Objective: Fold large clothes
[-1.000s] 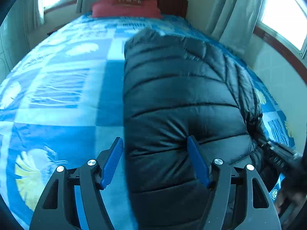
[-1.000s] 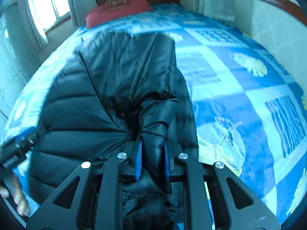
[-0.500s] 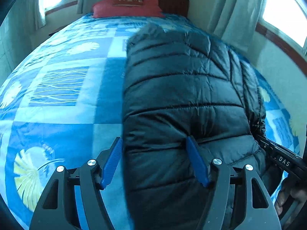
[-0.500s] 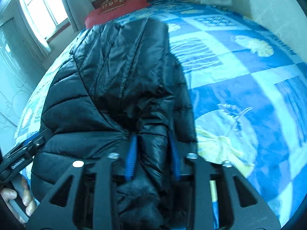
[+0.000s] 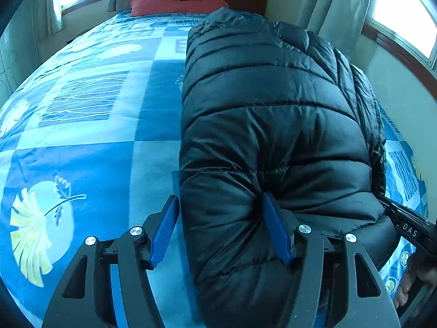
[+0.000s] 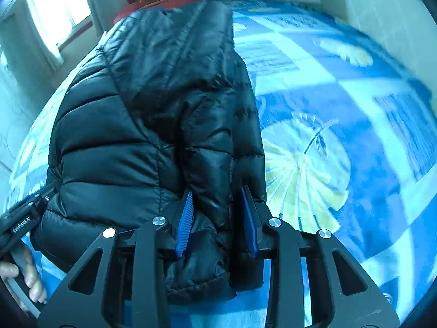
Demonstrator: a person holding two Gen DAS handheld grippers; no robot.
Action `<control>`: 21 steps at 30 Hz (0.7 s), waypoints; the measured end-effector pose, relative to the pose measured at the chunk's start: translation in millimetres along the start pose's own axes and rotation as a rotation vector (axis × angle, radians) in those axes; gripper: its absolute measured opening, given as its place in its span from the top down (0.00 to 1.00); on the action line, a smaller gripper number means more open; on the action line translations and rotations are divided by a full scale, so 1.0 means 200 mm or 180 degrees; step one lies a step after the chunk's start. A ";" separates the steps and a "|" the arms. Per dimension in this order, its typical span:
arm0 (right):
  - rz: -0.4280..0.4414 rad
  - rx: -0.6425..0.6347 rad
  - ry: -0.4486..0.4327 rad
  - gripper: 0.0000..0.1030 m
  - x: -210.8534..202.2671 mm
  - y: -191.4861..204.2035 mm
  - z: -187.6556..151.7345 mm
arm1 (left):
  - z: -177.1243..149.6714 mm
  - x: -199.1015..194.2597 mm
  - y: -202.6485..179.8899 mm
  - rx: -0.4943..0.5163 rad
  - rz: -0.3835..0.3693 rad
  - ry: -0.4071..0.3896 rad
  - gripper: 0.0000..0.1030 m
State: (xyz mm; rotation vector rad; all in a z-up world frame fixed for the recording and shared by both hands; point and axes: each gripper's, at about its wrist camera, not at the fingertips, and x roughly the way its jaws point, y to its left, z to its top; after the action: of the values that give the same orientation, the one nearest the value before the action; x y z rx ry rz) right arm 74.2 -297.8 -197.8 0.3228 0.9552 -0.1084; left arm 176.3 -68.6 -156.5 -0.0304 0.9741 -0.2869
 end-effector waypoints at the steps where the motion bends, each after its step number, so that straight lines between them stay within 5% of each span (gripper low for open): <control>1: -0.0007 0.0004 0.0006 0.69 -0.01 0.00 0.01 | 0.01 -0.01 0.00 0.0005 -0.0001 0.0012 0.40; 8: -0.0201 -0.0058 -0.0135 0.58 -0.29 0.08 0.13 | 0.08 -0.24 0.06 0.0022 -0.0016 -0.0185 0.40; 12: 0.0044 -0.0312 -0.0459 0.57 -0.40 0.23 0.29 | 0.23 -0.30 0.10 -0.0081 -0.0027 -0.0356 0.40; 21: 0.0135 -0.0559 -0.0477 0.57 -0.08 0.41 0.64 | 0.53 -0.04 -0.01 0.0115 0.0027 -0.0286 0.40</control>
State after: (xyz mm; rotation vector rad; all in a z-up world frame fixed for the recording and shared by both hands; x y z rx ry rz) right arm 185.0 -262.1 -98.0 0.1702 0.8029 -0.0095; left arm 258.7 -78.9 -89.6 -0.0062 0.8796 -0.2929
